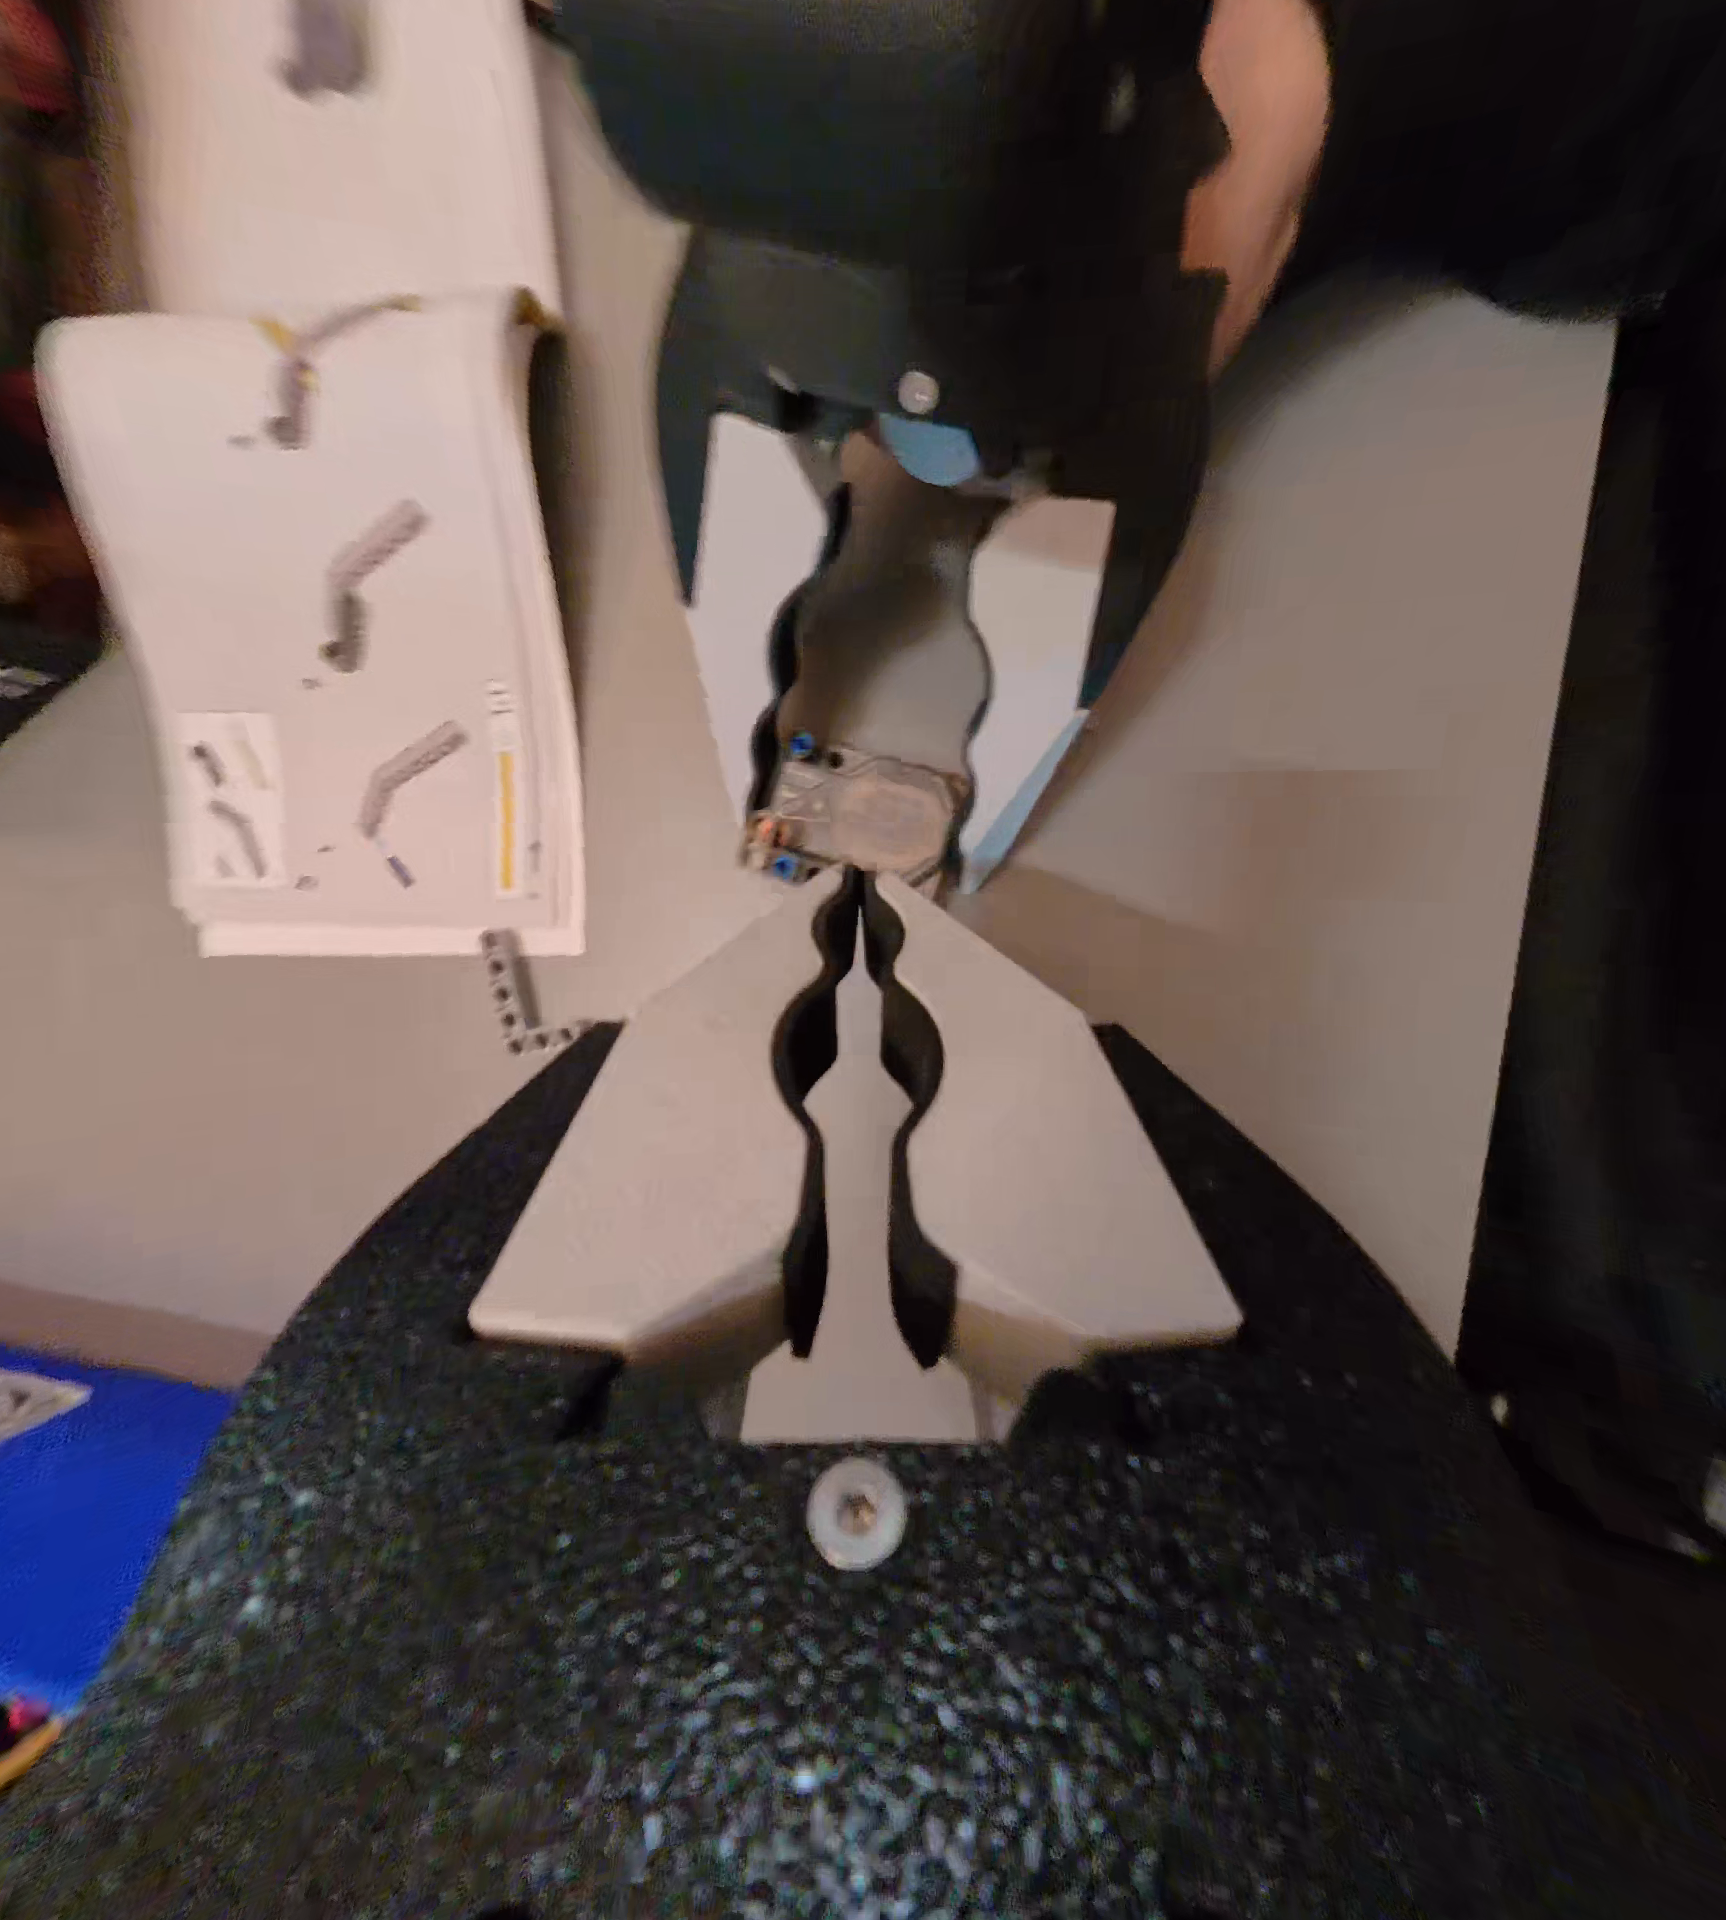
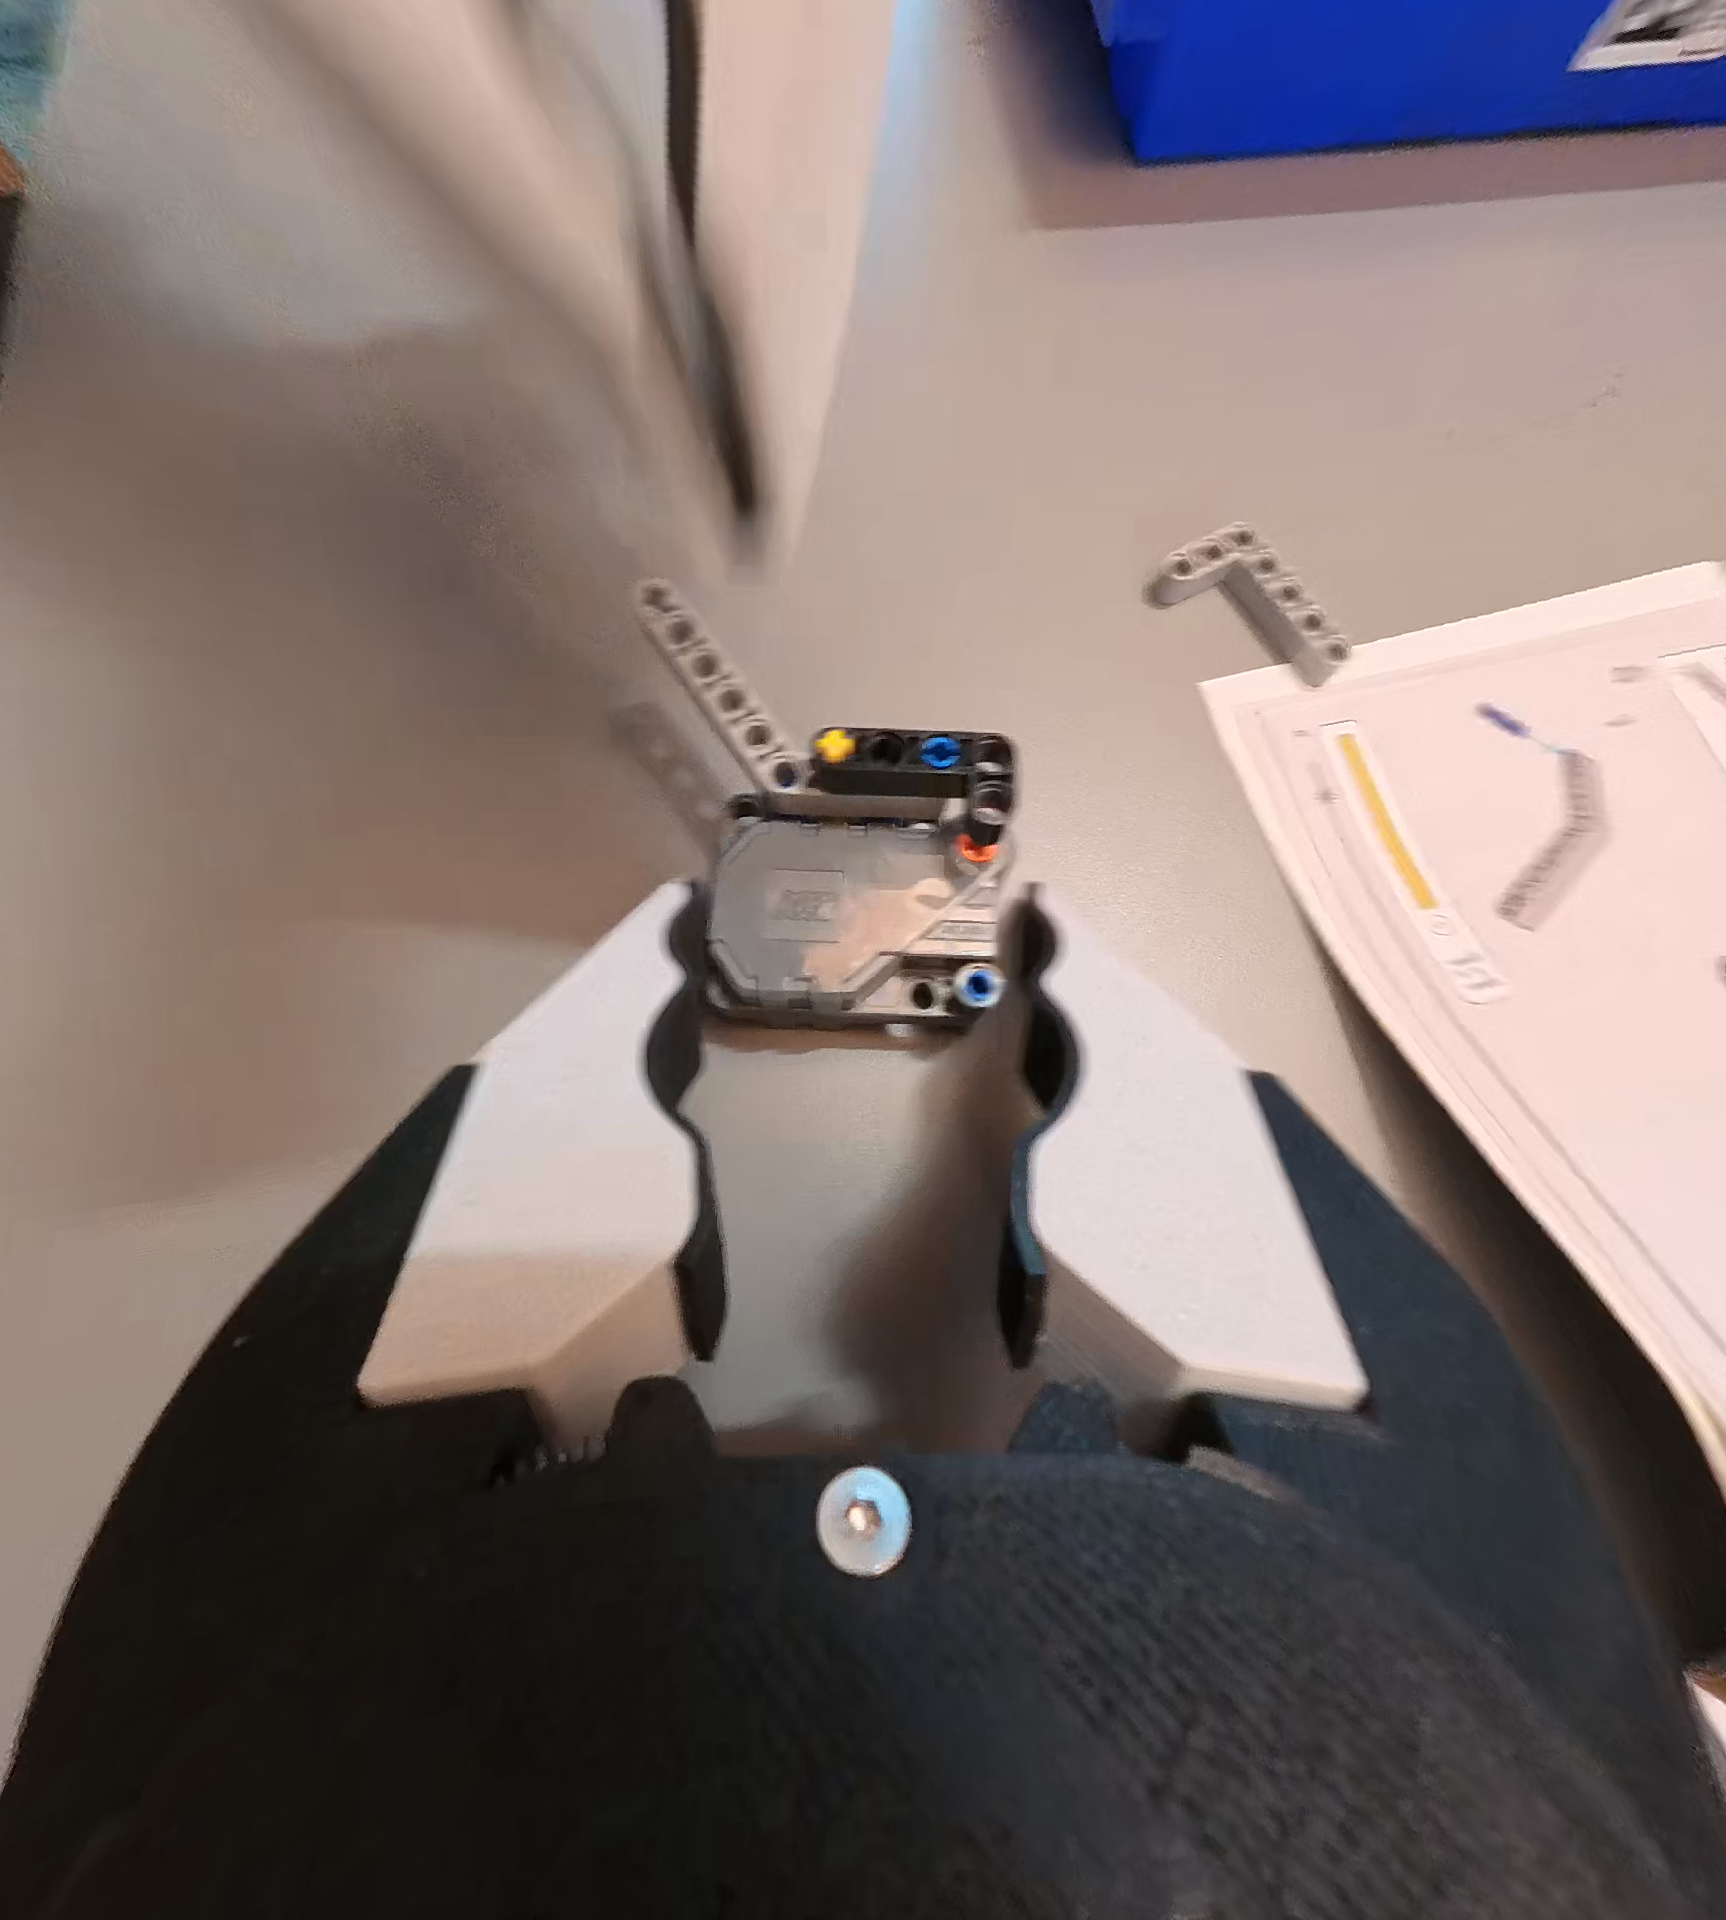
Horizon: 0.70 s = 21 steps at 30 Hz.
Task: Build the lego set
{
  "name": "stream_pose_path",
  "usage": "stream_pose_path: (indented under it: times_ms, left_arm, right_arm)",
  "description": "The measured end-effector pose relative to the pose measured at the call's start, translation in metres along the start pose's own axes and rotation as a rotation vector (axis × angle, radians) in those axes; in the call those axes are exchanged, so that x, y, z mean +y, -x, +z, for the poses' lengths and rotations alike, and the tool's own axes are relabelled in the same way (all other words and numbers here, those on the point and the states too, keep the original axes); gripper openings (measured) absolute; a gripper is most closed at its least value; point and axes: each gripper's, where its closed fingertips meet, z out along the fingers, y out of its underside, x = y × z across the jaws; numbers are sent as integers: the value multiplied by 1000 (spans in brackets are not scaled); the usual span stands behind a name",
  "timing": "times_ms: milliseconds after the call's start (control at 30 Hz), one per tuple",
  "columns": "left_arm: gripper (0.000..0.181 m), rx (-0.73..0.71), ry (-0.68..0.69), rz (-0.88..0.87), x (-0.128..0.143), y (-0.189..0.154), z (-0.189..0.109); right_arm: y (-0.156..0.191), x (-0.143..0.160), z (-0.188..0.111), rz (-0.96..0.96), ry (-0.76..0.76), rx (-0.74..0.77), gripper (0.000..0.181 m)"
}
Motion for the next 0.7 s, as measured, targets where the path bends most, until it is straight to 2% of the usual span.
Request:
stream_pose_path:
  times_ms: [33, 133, 267, 300, 333, 400, 467, 567, 700]
  left_arm:
    - [0, -38, -31, -30, 3, 6, -7]
    - [0, -116, -119, -156, 19, 21, -17]
    - [0, -240, -319, -284, 27, 39, -30]
    - [1, -279, -370, -293, 27, 42, -35]
    - [3, -302, -419, -297, 26, 43, -40]
    - [11, -291, -507, -270, 16, 36, -45]
    - [20, -273, -575, -182, 1, 24, -48]
    - [28, -278, -596, 3, -21, 9, -49]
    - [34, -244, -603, 155, -47, -4, -49]
  right_arm:
    - [-1, -1, 1, -9, -2, 7, 65]
    - [6, -1, 3, -15, 1, -55, 54]
    - [8, 0, -1, -10, -4, -99, 54]
    - [8, -6, -7, 42, -60, -141, 54]
    - [11, -21, -20, 127, -178, -225, 54]
    - [17, -60, -63, 316, -502, -489, 54]
    - [8, -79, -103, 391, -746, -622, 53]
    - [10, -86, -134, 360, -903, -733, 54]
    - [19, -90, -148, 324, -997, -831, 53]
